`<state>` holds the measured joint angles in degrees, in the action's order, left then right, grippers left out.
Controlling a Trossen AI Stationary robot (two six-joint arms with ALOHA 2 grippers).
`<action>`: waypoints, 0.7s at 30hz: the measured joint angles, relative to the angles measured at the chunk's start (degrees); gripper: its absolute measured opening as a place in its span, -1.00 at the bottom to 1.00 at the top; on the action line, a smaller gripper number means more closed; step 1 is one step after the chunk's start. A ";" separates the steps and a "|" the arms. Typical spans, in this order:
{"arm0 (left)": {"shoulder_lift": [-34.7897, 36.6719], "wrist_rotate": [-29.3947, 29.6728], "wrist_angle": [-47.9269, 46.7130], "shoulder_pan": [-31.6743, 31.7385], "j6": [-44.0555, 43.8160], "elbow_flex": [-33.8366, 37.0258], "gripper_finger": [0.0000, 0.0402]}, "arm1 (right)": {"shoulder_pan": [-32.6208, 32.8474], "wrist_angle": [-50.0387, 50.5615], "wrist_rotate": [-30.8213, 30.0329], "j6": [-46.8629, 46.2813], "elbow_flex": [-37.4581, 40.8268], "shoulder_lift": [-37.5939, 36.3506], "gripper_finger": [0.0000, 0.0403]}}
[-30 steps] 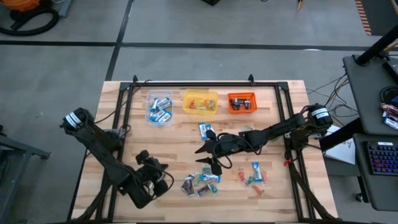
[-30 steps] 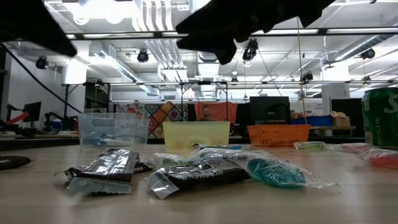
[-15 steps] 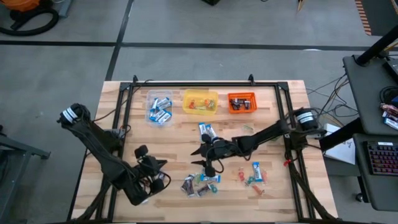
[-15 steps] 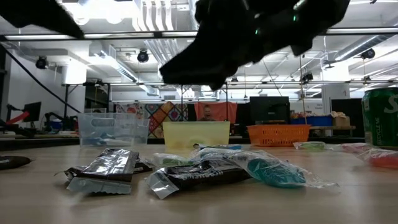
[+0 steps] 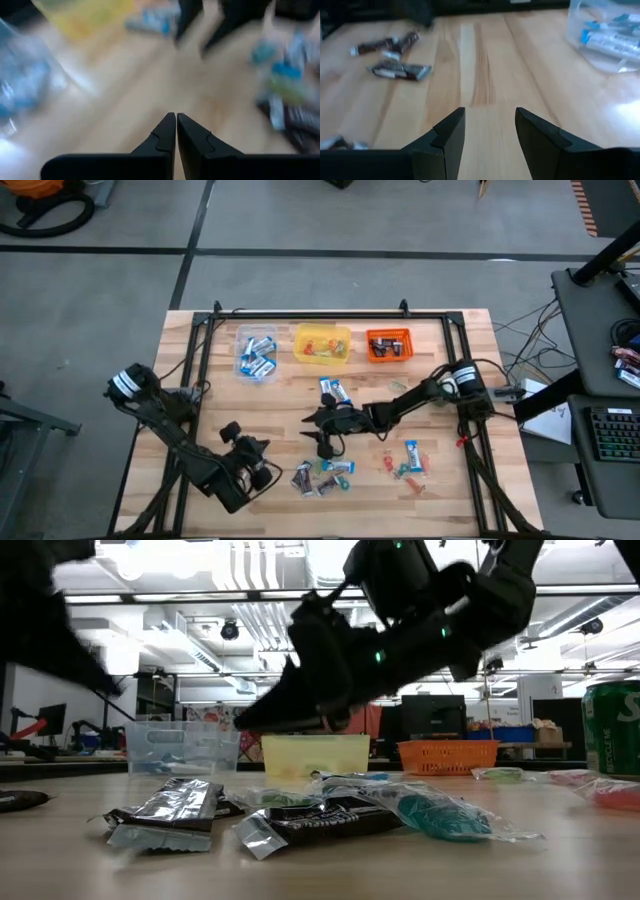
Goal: Sort candy
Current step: Put the black chocolate into the orange bin
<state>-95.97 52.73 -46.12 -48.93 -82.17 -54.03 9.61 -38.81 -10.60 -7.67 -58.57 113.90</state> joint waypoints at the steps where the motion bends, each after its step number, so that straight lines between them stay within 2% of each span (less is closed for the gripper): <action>1: -0.09 -3.97 -0.08 0.02 0.05 -0.38 -1.00 | 0.00 0.70 0.02 -0.31 -0.09 -0.87 -0.18; 3: -0.13 -12.41 -0.17 0.00 0.29 -0.97 -1.00 | 0.04 2.79 0.03 -1.59 -0.21 -3.01 -0.18; 5: -0.13 -17.95 -0.16 -0.08 0.21 -1.53 -1.00 | 0.30 6.09 -0.05 -2.69 -0.21 -5.04 -0.18; 11: -0.34 -21.04 0.85 0.13 -3.63 -2.79 -0.93 | 2.01 9.69 0.05 -3.65 -0.19 -7.45 -0.18; 18: -0.65 -29.07 2.67 1.33 -9.12 -4.58 -0.46 | 2.11 9.83 0.05 -2.94 -0.32 -7.45 -0.18; 21: -1.67 -29.53 2.49 1.27 -10.33 -4.43 -0.22 | 2.10 9.88 0.05 -2.94 -0.32 -7.38 -0.18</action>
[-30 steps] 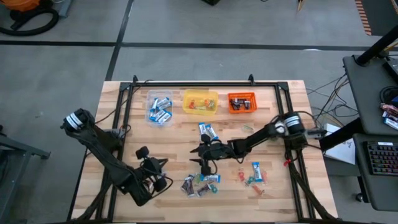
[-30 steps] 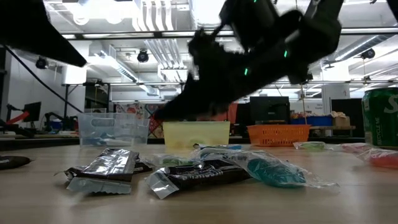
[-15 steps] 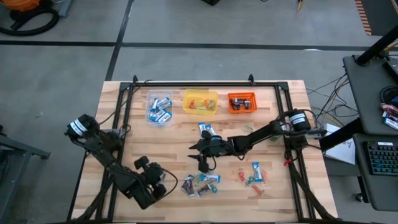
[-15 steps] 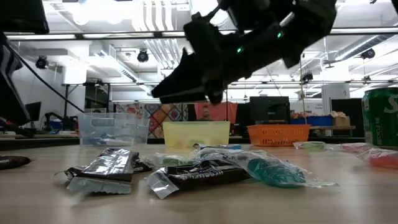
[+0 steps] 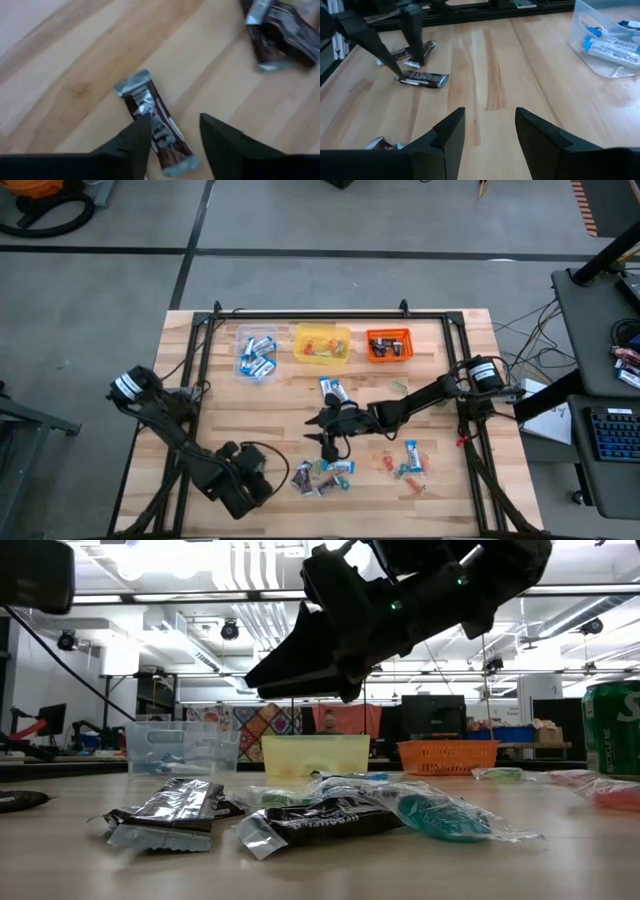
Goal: Sort candy
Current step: Put the black chocolate into the orange bin
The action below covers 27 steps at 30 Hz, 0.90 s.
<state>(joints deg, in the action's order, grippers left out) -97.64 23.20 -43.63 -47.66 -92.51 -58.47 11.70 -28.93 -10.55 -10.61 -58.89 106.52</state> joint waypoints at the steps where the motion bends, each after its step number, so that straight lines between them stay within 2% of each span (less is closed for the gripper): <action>1: -0.55 0.04 -0.09 0.04 -0.18 0.01 -0.15 | 0.00 -0.01 0.00 0.00 0.00 0.02 -0.18; 6: -4.80 0.12 0.50 0.04 -0.51 0.01 0.08 | 0.02 -0.11 0.00 0.01 0.01 0.02 -0.18; 11: -8.73 1.17 0.18 -0.11 -1.75 -0.23 0.10 | 0.02 -0.13 0.00 -1.25 0.02 0.02 -0.18; 13: -9.59 1.23 0.14 -0.11 -1.74 -0.27 0.03 | 0.02 -0.10 0.00 -1.31 0.02 0.02 -0.18; 16: -10.09 1.84 0.24 -0.37 -1.42 -0.27 -0.18 | 0.02 -0.10 0.01 -1.30 0.02 0.02 -0.18; 22: -9.16 5.73 -0.09 -1.24 -0.72 -0.01 -0.87 | 0.02 -0.09 0.04 -1.01 0.02 0.02 -0.18; 25: -6.96 8.38 -0.97 -1.60 1.39 0.42 -0.91 | 0.10 -0.09 0.59 -0.94 0.02 0.02 -0.18; 27: -3.92 12.53 -0.90 -1.73 3.66 0.45 -0.90 | 0.16 -0.11 1.69 -0.88 0.02 0.02 -0.18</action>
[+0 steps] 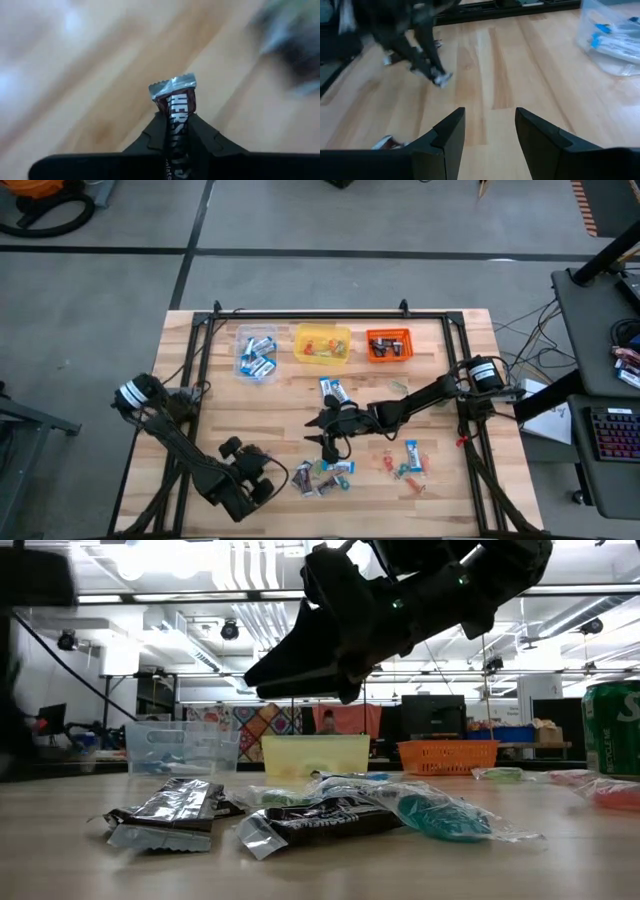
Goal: Sort candy
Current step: Put the black chocolate into the orange bin
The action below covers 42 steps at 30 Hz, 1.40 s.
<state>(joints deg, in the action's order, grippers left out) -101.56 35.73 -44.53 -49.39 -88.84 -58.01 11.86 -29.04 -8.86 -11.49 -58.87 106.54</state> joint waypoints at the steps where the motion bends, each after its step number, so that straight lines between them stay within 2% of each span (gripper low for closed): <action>1: 2.03 2.91 0.29 -0.09 1.49 -0.09 -0.91 | 0.02 -0.03 0.37 0.12 0.00 0.02 -0.18; 6: 11.56 18.71 3.62 -0.35 15.29 0.65 -0.98 | 0.39 -2.29 0.75 2.16 0.04 0.02 -0.18; 9: 17.47 25.93 5.70 -0.42 24.80 1.22 -0.98 | 0.28 -6.10 3.19 4.17 0.04 -0.04 -0.18; 12: 22.45 29.51 6.65 -0.43 32.80 1.39 -0.98 | 0.12 -11.00 4.54 6.70 0.07 -0.13 -0.18; 16: 26.62 29.84 11.70 -0.30 46.42 2.39 -0.99 | 0.00 -15.66 4.47 9.67 0.04 -0.22 -0.18; 18: 27.81 28.26 15.57 0.13 54.73 3.57 -0.99 | -0.22 -15.73 4.46 11.18 0.04 -0.22 -0.18; 22: 29.71 21.51 24.43 1.20 71.86 5.38 -0.97 | -1.25 -15.63 4.40 12.47 0.04 -0.65 -0.18; 26: 31.01 17.98 28.45 2.78 84.91 5.41 -0.94 | -2.07 -12.86 4.28 15.49 0.04 -2.89 -0.18; 28: 31.82 13.56 31.91 4.52 90.77 5.70 -0.94 | -2.22 -10.74 4.32 17.45 0.04 -4.49 -0.18; 32: 33.69 1.18 45.49 9.65 101.74 9.57 -0.95 | -2.39 -7.03 4.40 20.28 0.04 -8.32 -0.18; 34: 34.83 -2.53 52.01 12.24 104.17 13.53 -0.95 | -2.39 -4.01 4.39 20.50 0.04 -10.10 -0.18; 38: 37.17 -3.54 67.85 16.22 103.14 22.82 -0.95 | -2.39 -0.03 4.45 19.71 0.15 -11.88 -0.18; 42: 37.06 -5.23 82.04 17.77 100.21 30.83 -0.95 | -2.39 -0.19 4.83 18.75 0.20 -11.63 -0.18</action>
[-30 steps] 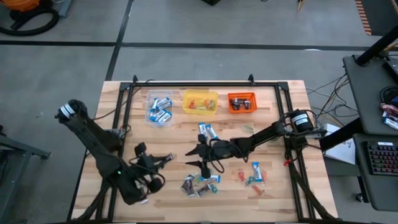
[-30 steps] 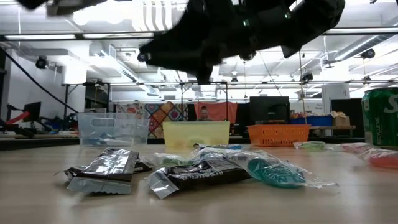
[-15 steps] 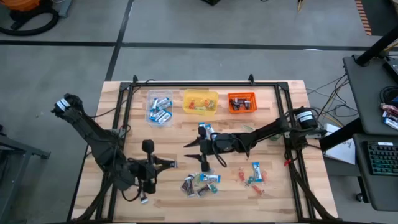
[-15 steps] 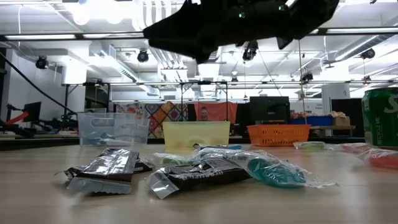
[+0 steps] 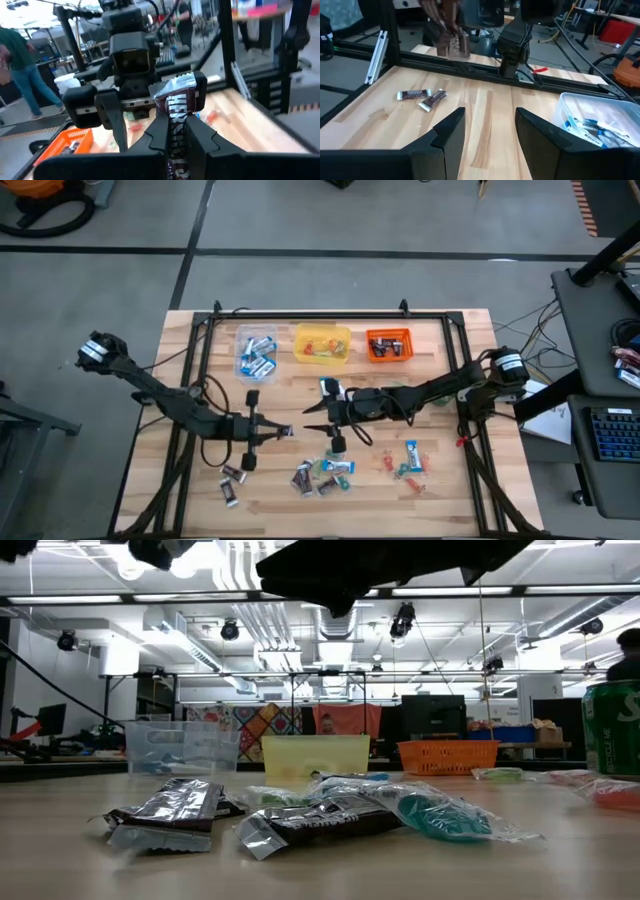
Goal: Sort candy
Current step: Put the black chocolate into the orange bin
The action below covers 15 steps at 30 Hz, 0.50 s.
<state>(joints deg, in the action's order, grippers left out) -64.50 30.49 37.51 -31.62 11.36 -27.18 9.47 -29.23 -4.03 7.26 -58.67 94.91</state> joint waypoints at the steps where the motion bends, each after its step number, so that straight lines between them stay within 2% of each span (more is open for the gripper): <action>1: -0.33 -0.05 3.11 0.02 -0.40 1.60 -0.95 | 0.00 -0.08 -0.02 0.33 0.00 0.27 -0.18; 7: -3.79 -0.01 15.70 0.02 -1.52 6.96 -0.95 | -0.13 -6.55 0.00 2.00 -0.07 2.22 -0.18; 15: -6.96 0.57 16.93 0.13 -1.61 7.45 -0.95 | -0.12 -9.23 0.26 3.07 -1.30 2.69 -0.18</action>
<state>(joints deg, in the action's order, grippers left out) -71.46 31.07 54.44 -31.48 9.76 -19.73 9.35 -38.46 -3.78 10.33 -59.97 97.60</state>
